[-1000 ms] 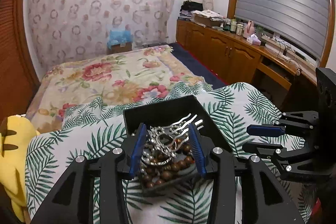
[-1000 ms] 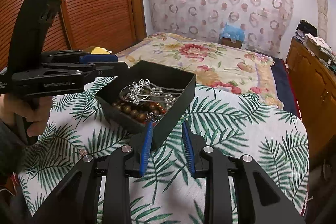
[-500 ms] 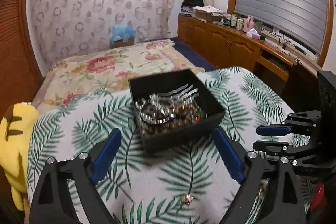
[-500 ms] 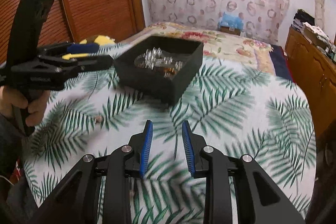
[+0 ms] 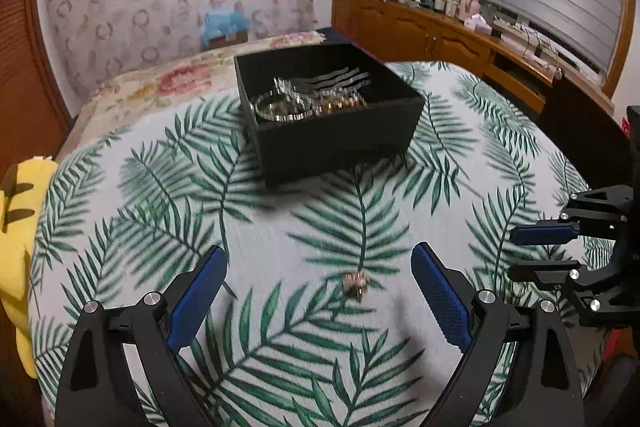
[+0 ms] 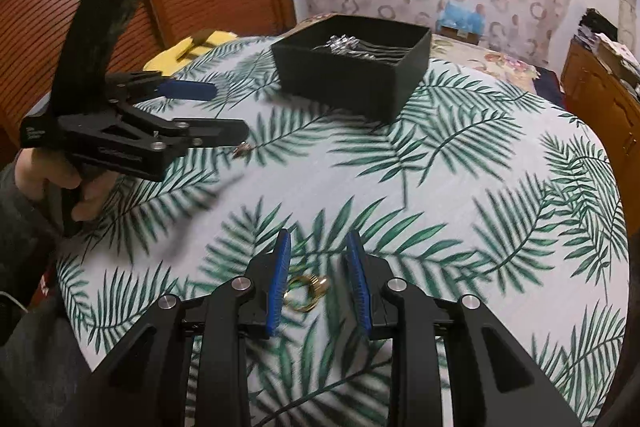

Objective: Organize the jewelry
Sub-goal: 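Grasp the gold ring with the right gripper while the left gripper grasps the brooch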

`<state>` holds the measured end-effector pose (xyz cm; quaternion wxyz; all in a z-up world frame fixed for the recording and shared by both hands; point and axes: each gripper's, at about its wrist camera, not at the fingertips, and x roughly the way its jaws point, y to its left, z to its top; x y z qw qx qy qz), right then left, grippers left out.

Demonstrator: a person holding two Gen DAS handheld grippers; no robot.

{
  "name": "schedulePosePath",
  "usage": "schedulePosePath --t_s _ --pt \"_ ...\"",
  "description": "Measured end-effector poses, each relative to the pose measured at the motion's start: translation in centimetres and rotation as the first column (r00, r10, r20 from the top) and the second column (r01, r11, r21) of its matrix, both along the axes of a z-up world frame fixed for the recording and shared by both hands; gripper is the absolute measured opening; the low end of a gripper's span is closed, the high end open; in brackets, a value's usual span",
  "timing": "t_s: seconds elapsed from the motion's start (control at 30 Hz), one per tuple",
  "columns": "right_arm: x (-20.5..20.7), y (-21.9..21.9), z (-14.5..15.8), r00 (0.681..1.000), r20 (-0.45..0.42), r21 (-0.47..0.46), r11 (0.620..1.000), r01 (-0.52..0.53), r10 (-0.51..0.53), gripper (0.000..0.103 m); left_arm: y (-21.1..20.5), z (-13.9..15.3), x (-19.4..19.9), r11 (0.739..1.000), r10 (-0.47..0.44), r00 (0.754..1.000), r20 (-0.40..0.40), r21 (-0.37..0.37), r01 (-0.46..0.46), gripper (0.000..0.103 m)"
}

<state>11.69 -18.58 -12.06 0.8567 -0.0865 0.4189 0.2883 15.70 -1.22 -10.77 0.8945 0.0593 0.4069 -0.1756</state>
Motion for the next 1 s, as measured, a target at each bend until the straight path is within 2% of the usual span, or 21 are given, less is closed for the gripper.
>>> schedulePosePath --t_s 0.4,0.57,0.6,0.7,0.73,0.77,0.87,0.93,1.0 --pt "-1.8 0.3 -0.8 1.000 -0.001 -0.066 0.998 -0.018 0.018 0.031 -0.6 -1.9 -0.7 0.999 -0.012 0.999 -0.038 0.052 0.014 0.090" --pt "-2.0 0.5 -0.8 1.000 0.012 -0.084 0.996 -0.025 0.026 0.031 -0.8 -2.0 -0.8 0.997 -0.014 1.000 -0.028 0.076 0.016 0.090" --pt "-2.0 0.6 -0.8 0.999 0.019 -0.094 0.995 -0.029 0.031 0.028 -0.8 -2.0 -0.8 0.997 -0.014 0.999 -0.029 0.076 0.016 0.090" --pt "-1.9 0.7 -0.7 0.999 0.019 -0.096 0.995 -0.037 0.039 0.027 -0.9 -1.9 -0.8 0.997 -0.016 1.000 -0.024 0.072 0.018 0.088" --pt "-1.7 0.6 -0.6 0.999 0.020 -0.090 0.995 -0.036 0.038 0.025 -0.9 -1.8 -0.9 0.997 -0.016 1.000 -0.019 0.069 0.018 0.082" --pt "-1.5 0.5 -0.6 0.999 0.023 -0.087 0.996 -0.033 0.035 0.015 -0.9 -1.7 -0.9 0.998 -0.018 1.000 -0.017 0.066 0.019 0.077" --pt "-0.5 0.2 -0.3 0.999 0.027 -0.078 0.997 -0.027 0.029 0.012 -0.9 -1.5 -1.1 0.998 -0.026 1.000 -0.013 0.053 0.026 0.062" --pt "0.0 0.2 -0.4 0.999 0.024 -0.076 0.997 -0.029 0.031 0.012 -1.0 -1.3 -1.2 0.999 -0.029 0.999 -0.016 0.037 0.030 0.046" --pt "0.3 0.2 -0.4 0.999 0.023 -0.071 0.997 -0.038 0.040 0.011 -1.1 -1.1 -1.2 0.999 -0.038 0.999 -0.022 0.018 0.039 0.034"
